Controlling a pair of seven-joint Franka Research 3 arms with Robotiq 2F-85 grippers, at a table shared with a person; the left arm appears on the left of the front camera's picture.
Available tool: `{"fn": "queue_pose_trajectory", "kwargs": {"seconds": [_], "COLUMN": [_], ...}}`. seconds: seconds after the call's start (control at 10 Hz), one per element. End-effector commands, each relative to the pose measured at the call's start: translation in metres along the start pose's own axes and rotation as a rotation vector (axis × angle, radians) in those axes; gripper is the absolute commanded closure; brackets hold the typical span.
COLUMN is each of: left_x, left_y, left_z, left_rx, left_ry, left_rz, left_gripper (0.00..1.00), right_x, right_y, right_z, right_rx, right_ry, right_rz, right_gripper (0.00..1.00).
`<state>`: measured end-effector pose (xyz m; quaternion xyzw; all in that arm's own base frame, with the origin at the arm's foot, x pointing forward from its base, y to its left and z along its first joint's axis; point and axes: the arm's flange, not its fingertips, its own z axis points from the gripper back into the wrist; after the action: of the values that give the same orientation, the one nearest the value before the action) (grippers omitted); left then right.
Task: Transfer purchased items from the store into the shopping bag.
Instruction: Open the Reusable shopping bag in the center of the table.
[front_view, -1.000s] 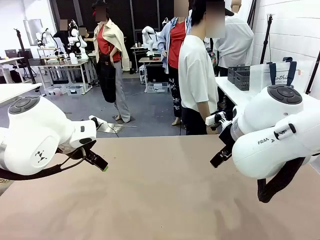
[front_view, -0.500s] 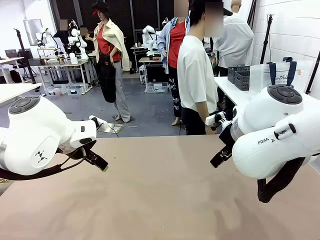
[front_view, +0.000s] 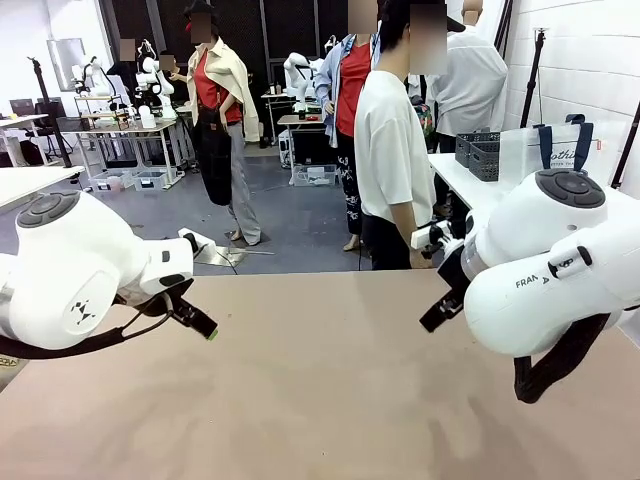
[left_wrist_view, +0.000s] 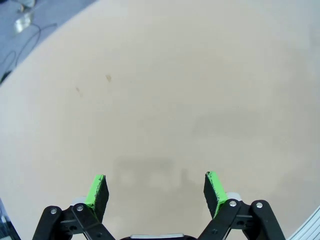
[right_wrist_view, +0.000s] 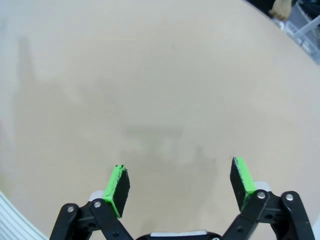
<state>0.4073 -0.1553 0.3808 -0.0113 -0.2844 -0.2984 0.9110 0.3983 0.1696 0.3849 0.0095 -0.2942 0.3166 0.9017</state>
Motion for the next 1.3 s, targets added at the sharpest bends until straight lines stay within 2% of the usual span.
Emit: {"fn": "queue_pose_trajectory", "kwargs": {"seconds": [0.0, 0.1, 0.3, 0.4, 0.6, 0.7, 0.9, 1.1, 1.2], "left_x": [0.044, 0.066, 0.069, 0.057, 0.019, -0.001, -0.027, -0.034, -0.061], "left_y": [0.019, 0.05, 0.117, 0.167, 0.249, 0.271, 0.292, 0.297, 0.318], "left_z": [0.026, 0.049, 0.081, 0.096, 0.111, 0.112, 0.11, 0.108, 0.107], "left_rx": [0.004, 0.053, 0.16, 0.25, 0.374, 0.397, 0.438, 0.435, 0.439], "left_ry": [-0.179, -0.27, -0.308, -0.299, -0.264, -0.242, -0.192, -0.19, -0.198], "left_rz": [-0.004, 0.028, 0.123, 0.229, 0.502, 0.583, 0.67, 0.695, 0.665], "left_gripper": [0.0, 0.0, 0.0, 0.0, 0.0, 0.0, 0.0, 0.0, 0.0], "right_x": [0.043, 0.064, 0.08, 0.078, 0.044, 0.021, -0.02, -0.029, -0.056], "right_y": [-0.023, -0.051, -0.119, -0.171, -0.252, -0.278, -0.309, -0.305, -0.33], "right_z": [0.033, 0.054, 0.084, 0.101, 0.127, 0.134, 0.129, 0.111, 0.153], "right_rx": [-0.082, -0.164, -0.355, -0.484, -0.659, -0.707, -0.703, -0.696, -0.696], "right_ry": [-0.178, -0.26, -0.307, -0.309, -0.261, -0.247, -0.202, -0.171, -0.193], "right_rz": [-0.069, -0.131, -0.281, -0.397, -0.595, -0.686, -0.836, -0.874, -0.821], "right_gripper": [0.0, 0.0, 0.0, 0.0, 0.0, 0.0, 0.0, 0.0, 0.0]}}
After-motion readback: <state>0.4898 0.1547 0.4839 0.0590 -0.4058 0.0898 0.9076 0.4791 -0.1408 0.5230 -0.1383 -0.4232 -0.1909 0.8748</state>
